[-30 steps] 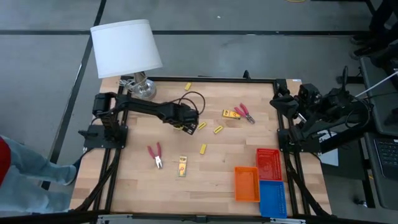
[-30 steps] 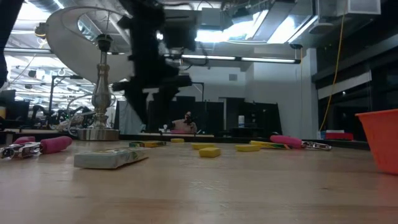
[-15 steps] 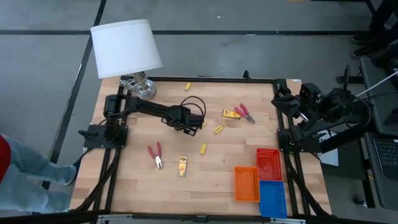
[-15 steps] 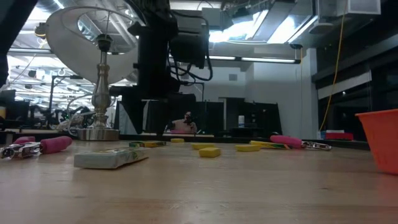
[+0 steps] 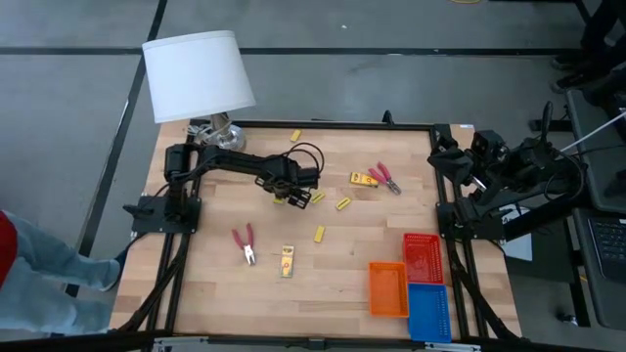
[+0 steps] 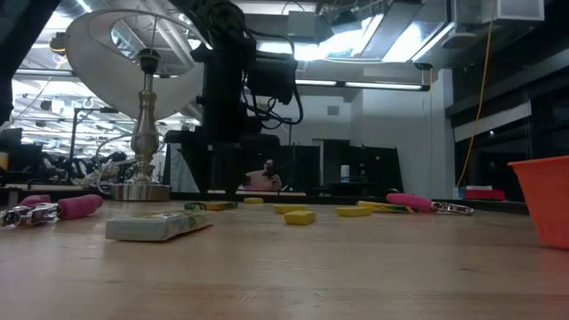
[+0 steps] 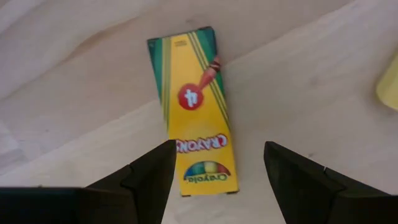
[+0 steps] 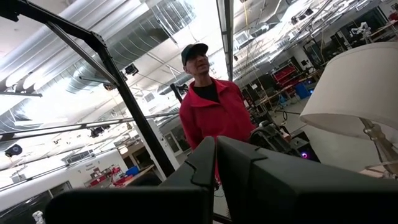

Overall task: Pick & Place School Supplies
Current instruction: Put the yellow crayon box into the red basket

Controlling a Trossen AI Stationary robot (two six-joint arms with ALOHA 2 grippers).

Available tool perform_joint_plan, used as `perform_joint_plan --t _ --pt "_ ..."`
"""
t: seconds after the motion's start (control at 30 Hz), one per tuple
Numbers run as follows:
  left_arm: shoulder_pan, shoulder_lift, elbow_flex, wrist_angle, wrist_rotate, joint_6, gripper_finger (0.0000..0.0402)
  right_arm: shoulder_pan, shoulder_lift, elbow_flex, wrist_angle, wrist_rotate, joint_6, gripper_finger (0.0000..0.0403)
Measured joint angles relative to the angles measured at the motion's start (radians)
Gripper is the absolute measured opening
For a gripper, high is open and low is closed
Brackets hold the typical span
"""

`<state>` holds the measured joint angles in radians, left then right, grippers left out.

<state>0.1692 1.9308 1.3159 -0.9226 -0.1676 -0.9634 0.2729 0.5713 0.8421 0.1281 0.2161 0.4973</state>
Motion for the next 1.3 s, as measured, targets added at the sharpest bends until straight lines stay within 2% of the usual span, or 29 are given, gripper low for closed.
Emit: perform_joint_plan --t 0.2,0.4,0.73,1.3 --pt "-0.001 -0.002 -0.002 -0.028 0.002 -0.043 0.0241 0.000 0.000 0.000 0.016 0.001 0.000 0.0020" --pt "0.006 -0.028 -0.076 0.054 0.062 -0.081 0.0241 0.000 0.000 0.000 0.027 0.002 -0.005 0.0020" --pt "0.026 -0.102 -0.176 0.130 0.058 -0.116 0.0241 0.000 0.000 0.000 0.029 0.019 -0.011 0.0020" --pt "-0.004 -0.103 -0.179 0.206 0.044 -0.199 0.0241 0.000 0.000 0.000 0.044 0.039 -0.020 0.0020"
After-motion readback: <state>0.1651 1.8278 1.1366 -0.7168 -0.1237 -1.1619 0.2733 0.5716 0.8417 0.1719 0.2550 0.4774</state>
